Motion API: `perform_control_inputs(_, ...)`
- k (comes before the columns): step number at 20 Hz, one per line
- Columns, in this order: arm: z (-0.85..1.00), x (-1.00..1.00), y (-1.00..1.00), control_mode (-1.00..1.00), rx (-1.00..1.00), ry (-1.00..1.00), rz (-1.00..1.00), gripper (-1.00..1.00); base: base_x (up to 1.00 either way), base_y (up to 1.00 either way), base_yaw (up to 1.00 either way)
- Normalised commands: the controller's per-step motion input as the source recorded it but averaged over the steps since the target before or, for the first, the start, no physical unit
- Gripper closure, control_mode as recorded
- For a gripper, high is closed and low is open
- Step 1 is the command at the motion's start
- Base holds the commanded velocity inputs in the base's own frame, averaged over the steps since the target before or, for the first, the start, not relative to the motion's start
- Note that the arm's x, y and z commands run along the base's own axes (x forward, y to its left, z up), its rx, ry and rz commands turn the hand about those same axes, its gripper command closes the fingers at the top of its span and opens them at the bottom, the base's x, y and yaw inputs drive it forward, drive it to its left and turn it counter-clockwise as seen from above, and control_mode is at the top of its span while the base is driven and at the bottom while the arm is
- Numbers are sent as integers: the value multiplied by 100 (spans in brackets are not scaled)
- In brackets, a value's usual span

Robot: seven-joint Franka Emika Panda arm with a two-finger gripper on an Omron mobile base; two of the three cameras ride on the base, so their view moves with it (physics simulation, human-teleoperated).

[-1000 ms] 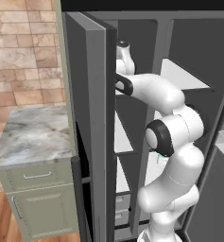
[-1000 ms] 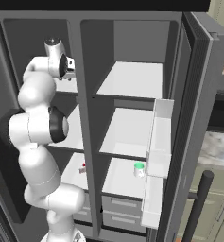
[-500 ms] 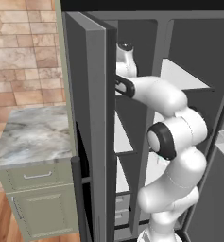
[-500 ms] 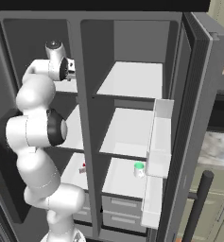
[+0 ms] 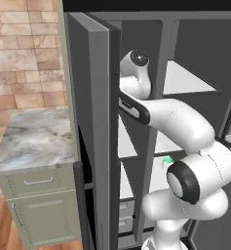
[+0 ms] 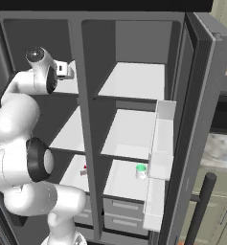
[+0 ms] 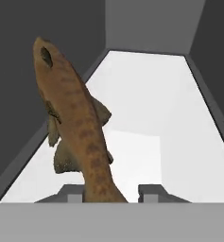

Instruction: Pick up the frozen fish from the freezer, place it on any shelf in the fridge, and close the fridge and freezer doors when done.

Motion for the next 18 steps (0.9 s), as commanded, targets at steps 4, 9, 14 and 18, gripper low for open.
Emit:
perform_control_inputs(4, 32, -100, 0, -100, 0, -5, 0, 100, 0, 0, 0)
perform_control_inputs(9, 63, -100, 0, -100, 1, 1, 0, 100, 0, 0, 0)
perform_control_inputs(14, 58, -100, 0, -100, 0, 16, -2, 100, 0, 0, 0)
perform_control_inputs(18, -2, -100, -1, -100, 0, 43, -8, 100, 0, 0, 0)
